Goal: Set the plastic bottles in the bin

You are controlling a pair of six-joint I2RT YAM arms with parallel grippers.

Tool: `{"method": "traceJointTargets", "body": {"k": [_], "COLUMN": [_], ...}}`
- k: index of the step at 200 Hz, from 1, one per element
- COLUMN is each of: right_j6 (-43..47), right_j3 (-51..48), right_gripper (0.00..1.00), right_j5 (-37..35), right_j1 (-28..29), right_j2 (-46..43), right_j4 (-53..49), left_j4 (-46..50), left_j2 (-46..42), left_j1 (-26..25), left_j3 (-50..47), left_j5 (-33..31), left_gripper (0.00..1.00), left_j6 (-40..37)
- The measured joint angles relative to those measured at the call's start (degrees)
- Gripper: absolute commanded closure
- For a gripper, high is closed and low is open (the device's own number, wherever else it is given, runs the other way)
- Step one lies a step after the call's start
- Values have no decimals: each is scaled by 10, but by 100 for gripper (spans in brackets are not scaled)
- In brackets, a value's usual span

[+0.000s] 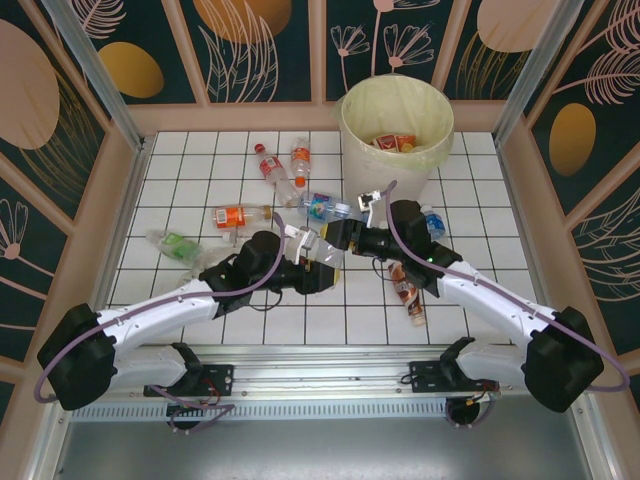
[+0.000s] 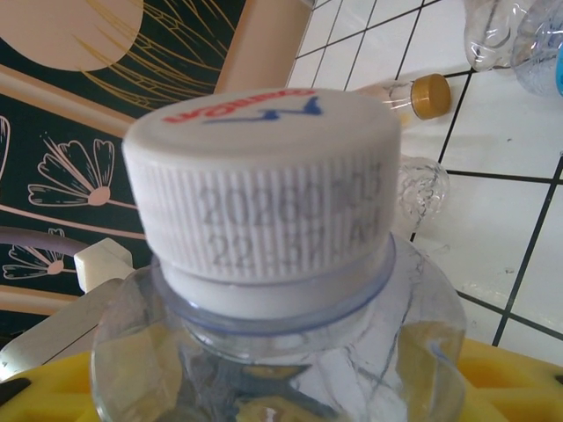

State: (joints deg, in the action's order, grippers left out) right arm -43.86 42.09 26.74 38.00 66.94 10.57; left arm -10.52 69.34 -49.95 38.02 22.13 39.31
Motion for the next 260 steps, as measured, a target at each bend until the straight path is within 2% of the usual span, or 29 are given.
{"method": "traceJointTargets", "body": {"k": [48, 67, 116, 138, 182, 260], "right_j6": [0, 0, 0, 10, 73, 221], "right_j3": [0, 0, 2, 17, 96, 292], "right_gripper": [51, 51, 51, 51, 50, 49], "right_j5": [0, -1, -8, -24, -78, -219], "right_j1": [0, 0, 0, 0, -14, -59], "right_j2": [0, 0, 0, 0, -24, -50], "right_j4": [0, 0, -7, -32, -126, -227], "left_j4": [0, -2, -11, -12, 6, 57], "left_j2": [0, 0, 0, 0, -43, -186], "left_j1": [0, 0, 0, 0, 0, 0], "left_j3": [0, 0, 0, 0, 1, 1], "left_j5": [-1, -1, -1, -1, -24, -134], "left_gripper": [48, 45, 20, 2, 1, 1], "left_j6": [0, 0, 1, -5, -50, -195]}}
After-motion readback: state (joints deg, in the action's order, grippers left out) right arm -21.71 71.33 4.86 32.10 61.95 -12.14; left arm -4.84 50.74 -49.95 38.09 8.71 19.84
